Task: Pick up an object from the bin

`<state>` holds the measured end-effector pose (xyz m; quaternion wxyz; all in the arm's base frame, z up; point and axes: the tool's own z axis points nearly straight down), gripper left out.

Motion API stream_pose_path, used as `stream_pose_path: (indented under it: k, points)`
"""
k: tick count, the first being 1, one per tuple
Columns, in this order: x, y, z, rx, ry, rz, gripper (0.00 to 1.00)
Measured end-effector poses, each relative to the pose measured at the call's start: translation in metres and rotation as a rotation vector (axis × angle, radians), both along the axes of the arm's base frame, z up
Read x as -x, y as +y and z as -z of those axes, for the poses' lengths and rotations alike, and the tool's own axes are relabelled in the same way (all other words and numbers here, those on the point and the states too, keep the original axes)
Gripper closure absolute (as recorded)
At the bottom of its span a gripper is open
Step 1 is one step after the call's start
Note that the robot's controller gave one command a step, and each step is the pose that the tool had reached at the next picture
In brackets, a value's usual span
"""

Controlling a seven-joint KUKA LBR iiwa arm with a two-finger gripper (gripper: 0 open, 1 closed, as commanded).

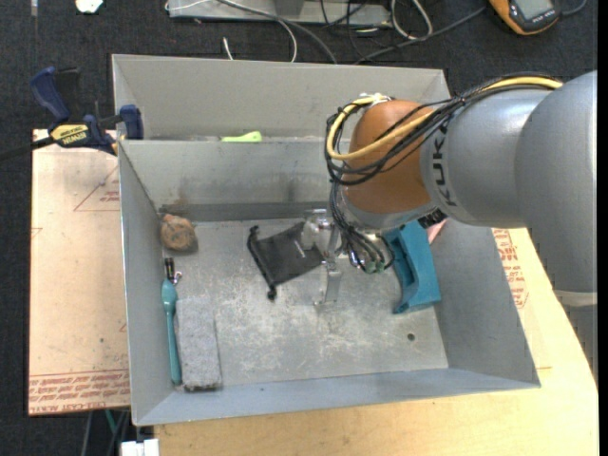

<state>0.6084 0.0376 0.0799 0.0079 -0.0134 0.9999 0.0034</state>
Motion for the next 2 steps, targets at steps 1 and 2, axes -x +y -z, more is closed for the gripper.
stream_pose_path:
  k: [1,2]
  points:
    - [0.000,0.011,0.006,0.003,0.002,-0.123,0.00]
    - [0.001,0.028,-0.014,-0.001,0.001,-0.017,0.00]
